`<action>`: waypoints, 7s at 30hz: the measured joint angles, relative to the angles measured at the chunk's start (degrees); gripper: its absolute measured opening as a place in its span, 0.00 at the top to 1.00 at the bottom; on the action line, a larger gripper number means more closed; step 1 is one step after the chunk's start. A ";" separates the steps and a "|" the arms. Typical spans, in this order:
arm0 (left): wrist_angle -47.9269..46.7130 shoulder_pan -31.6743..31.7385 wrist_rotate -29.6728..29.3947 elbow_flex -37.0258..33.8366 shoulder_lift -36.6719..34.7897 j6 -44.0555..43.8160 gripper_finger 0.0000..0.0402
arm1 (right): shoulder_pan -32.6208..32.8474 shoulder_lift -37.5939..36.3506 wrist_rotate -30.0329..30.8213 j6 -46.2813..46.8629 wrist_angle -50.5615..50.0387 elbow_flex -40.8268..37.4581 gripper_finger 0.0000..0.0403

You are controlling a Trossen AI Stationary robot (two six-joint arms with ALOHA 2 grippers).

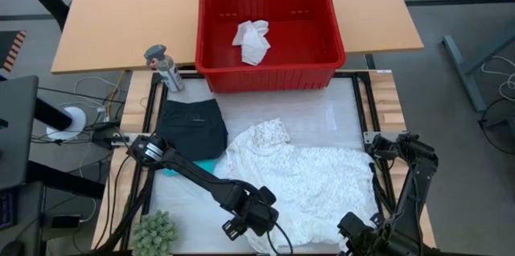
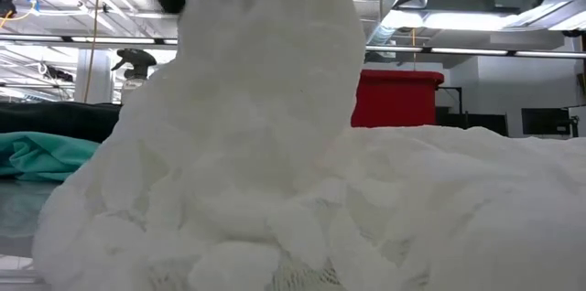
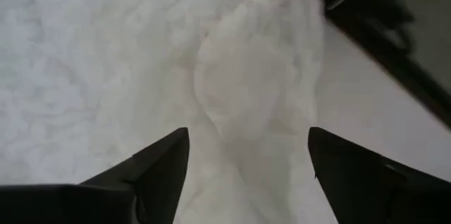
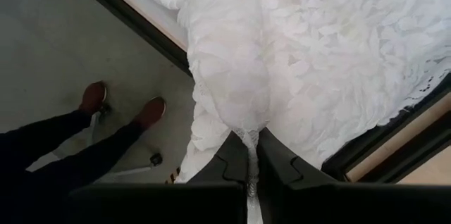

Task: Fold laundry
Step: Fold the white dress

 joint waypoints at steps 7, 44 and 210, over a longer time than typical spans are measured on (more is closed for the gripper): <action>-0.84 1.02 -0.11 0.08 1.06 -3.96 0.46 | 0.04 0.00 0.06 0.00 0.13 0.00 0.92; -29.96 -20.25 -9.95 1.92 -13.74 -70.54 1.00 | 0.38 0.00 -0.07 15.65 12.65 0.00 0.92; -13.26 52.82 1.82 -16.09 -7.53 0.92 0.99 | -52.98 -2.38 0.52 -14.09 -3.94 -28.62 0.91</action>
